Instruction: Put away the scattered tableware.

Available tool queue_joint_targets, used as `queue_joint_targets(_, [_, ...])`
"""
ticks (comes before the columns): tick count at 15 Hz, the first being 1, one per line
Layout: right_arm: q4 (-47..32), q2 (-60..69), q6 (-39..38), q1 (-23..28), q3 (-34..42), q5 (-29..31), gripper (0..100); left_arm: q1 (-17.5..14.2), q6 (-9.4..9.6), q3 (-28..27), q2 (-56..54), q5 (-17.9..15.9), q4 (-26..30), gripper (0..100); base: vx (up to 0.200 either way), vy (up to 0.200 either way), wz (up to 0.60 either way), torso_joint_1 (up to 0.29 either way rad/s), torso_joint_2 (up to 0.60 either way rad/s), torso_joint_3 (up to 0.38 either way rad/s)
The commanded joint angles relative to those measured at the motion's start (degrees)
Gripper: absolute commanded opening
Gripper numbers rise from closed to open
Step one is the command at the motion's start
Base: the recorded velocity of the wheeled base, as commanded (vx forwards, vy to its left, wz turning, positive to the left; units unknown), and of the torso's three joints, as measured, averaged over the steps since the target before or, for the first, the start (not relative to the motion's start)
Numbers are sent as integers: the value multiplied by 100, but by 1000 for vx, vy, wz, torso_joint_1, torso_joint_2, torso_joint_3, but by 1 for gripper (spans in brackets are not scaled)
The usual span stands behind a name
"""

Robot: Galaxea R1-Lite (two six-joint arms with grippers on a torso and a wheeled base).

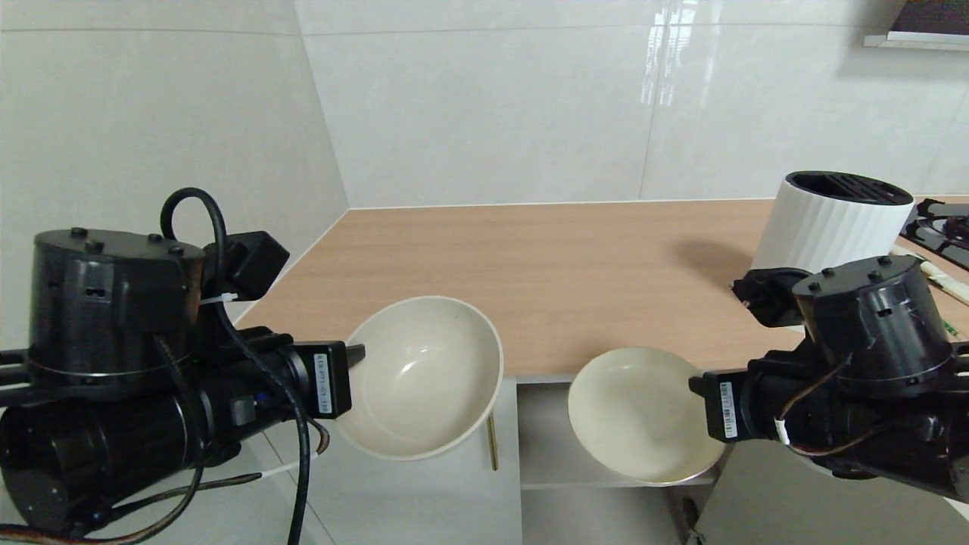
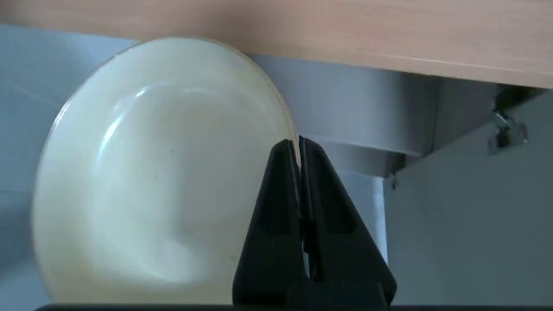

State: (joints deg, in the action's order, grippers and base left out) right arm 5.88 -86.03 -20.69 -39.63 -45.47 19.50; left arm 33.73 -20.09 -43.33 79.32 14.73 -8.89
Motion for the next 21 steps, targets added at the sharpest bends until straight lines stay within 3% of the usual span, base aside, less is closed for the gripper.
queue_joint_targets(1, [1,218,-14,-27,153,-8,0,90,-4,79,-31,4,10,0,0,0,0,0,0,0])
queue_joint_targets(11, [80,-19,-32,-27,249,1,0,169,-12,140,206,4,1,0,-180,0,0,2,0,1])
queue_joint_targets(21, [397,-714,-172,-27,249,194,0,160,-30,131,259,4,1,0,0,0,0,-14,37,21])
